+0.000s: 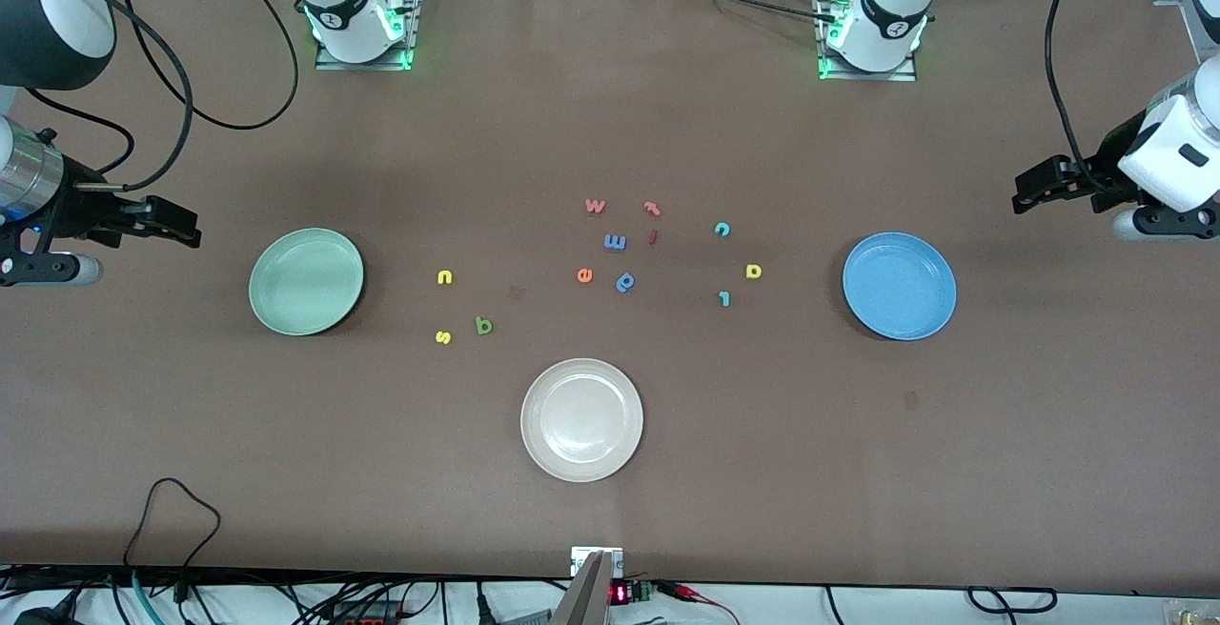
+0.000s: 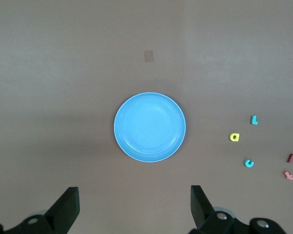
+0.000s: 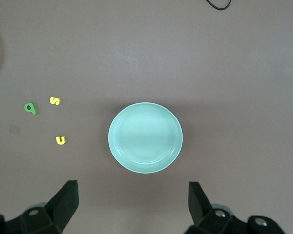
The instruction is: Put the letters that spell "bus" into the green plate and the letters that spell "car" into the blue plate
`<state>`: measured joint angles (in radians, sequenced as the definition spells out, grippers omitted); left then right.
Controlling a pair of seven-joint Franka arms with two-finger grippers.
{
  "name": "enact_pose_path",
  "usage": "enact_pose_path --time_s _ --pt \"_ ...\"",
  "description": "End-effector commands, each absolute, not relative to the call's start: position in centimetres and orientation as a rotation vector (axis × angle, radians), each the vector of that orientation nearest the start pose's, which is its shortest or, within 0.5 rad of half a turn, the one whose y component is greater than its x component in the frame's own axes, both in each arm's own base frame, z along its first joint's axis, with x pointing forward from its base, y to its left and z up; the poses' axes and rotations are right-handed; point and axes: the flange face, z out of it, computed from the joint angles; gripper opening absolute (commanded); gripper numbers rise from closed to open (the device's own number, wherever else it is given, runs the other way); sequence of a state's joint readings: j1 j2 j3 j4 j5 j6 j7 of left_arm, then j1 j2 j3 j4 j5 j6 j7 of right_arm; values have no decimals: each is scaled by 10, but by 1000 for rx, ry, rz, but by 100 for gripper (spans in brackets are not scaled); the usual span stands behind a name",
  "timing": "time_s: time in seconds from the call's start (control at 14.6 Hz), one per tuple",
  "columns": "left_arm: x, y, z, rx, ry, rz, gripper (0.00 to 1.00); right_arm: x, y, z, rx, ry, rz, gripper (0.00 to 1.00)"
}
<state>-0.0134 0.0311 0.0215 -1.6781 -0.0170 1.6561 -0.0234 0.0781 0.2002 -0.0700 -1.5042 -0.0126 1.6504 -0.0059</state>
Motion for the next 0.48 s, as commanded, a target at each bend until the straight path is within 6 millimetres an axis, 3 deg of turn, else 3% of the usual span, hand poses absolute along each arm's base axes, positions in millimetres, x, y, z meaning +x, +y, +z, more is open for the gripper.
enact_pose_path --time_s 0.0,0.21,0.27,0.41 --pt "555 4 565 -3161 -60 92 100 617 7 549 -3173 -44 70 100" --pt "559 -3 554 -3158 -38 121 100 617 7 549 -3173 -44 70 100" --pt "566 -11 535 -3154 -9 177 100 618 7 549 -3173 -44 68 100" --pt "587 -48 477 -3143 88 315 100 617 9 549 -3170 -46 70 100"
